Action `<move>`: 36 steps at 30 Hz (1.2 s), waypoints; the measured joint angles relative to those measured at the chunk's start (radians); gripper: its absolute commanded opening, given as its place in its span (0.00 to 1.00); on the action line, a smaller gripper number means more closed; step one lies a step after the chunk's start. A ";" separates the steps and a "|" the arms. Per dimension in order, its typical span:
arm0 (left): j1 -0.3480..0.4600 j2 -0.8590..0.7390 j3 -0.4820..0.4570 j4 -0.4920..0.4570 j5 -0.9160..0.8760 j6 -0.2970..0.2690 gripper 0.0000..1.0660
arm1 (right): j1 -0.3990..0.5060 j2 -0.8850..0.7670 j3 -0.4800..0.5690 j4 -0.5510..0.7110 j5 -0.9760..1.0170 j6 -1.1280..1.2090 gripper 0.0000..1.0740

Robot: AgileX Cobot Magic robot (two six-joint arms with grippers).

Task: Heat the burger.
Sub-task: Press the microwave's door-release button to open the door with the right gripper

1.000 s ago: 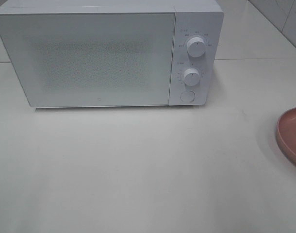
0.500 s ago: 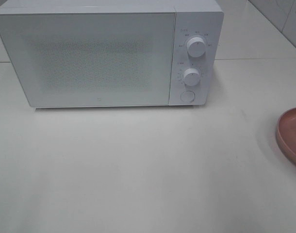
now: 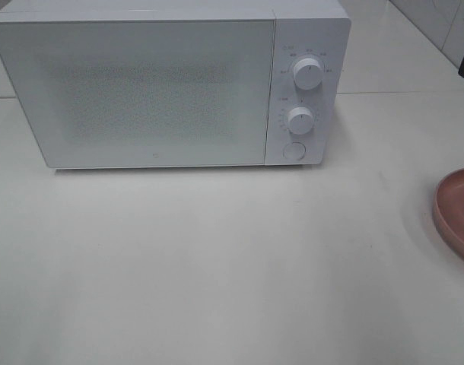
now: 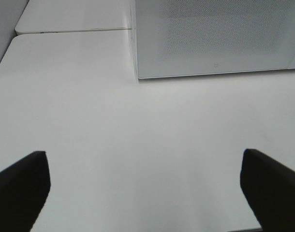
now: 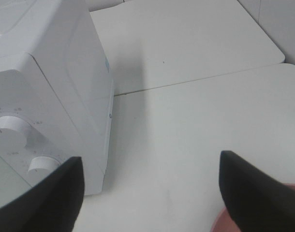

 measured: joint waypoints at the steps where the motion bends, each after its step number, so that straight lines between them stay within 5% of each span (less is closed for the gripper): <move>1: 0.000 0.000 0.000 0.000 0.000 0.000 0.94 | 0.000 0.000 0.000 0.000 0.000 0.000 0.69; 17: 0.000 0.000 0.000 0.000 0.000 0.000 0.94 | 0.045 0.196 0.136 0.009 -0.437 -0.065 0.69; 36: 0.000 0.000 0.000 0.000 0.000 0.000 0.94 | 0.410 0.382 0.219 0.466 -0.764 -0.381 0.69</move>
